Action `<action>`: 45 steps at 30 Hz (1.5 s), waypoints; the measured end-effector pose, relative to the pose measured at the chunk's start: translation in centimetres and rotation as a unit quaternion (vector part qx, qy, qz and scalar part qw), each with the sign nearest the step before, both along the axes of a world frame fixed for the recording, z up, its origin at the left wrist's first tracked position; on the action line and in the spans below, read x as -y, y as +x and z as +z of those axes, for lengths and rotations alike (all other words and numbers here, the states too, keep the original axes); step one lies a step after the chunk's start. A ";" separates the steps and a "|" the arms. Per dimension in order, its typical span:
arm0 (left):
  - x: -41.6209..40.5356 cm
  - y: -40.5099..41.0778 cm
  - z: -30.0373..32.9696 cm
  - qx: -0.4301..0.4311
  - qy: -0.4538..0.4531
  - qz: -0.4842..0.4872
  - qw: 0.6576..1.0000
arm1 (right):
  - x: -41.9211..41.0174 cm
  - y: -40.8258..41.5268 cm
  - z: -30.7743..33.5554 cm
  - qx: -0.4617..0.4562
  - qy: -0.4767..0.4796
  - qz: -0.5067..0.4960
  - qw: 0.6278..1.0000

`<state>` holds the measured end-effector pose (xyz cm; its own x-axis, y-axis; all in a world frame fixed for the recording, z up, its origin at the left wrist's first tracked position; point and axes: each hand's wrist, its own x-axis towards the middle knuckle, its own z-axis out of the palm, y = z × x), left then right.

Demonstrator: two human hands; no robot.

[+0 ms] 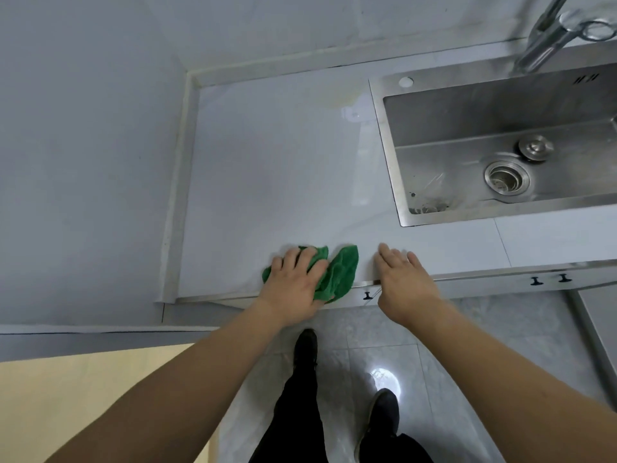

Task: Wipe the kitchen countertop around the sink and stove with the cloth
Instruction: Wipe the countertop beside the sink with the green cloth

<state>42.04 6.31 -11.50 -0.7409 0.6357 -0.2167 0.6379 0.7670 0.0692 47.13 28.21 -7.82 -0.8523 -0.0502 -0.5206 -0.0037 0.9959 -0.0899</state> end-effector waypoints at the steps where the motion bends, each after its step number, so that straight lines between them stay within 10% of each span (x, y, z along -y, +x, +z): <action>1: 0.3 -0.2 -0.4 -0.033 0.017 -0.048 0.998 | -0.1 0.0 -0.1 -0.002 -0.004 0.000 1.000; 14: -1.7 1.6 -0.5 0.038 0.141 -0.159 0.977 | -1.1 0.0 0.5 -0.077 -0.103 -0.072 0.989; 22: 1.0 -4.2 2.8 -0.015 0.109 0.293 0.950 | -1.5 0.4 1.3 -0.080 -0.104 -0.082 0.988; 34: -3.2 3.2 0.5 0.027 0.116 -0.116 0.986 | -2.0 -0.4 1.3 -0.082 -0.072 -0.133 0.985; 40: 0.3 -3.2 3.7 0.008 0.003 0.155 0.988 | -1.7 -1.4 1.7 -0.089 -0.074 -0.132 0.984; 45: -1.3 -4.1 4.3 0.148 -0.088 0.108 0.979 | -0.9 -1.5 1.4 -0.091 -0.076 -0.123 0.985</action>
<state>37.93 7.65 -7.15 -0.7420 0.4054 -0.5339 0.4323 0.8981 0.0811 45.63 29.06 -6.38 -0.9271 0.1047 -0.3598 0.2067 0.9437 -0.2581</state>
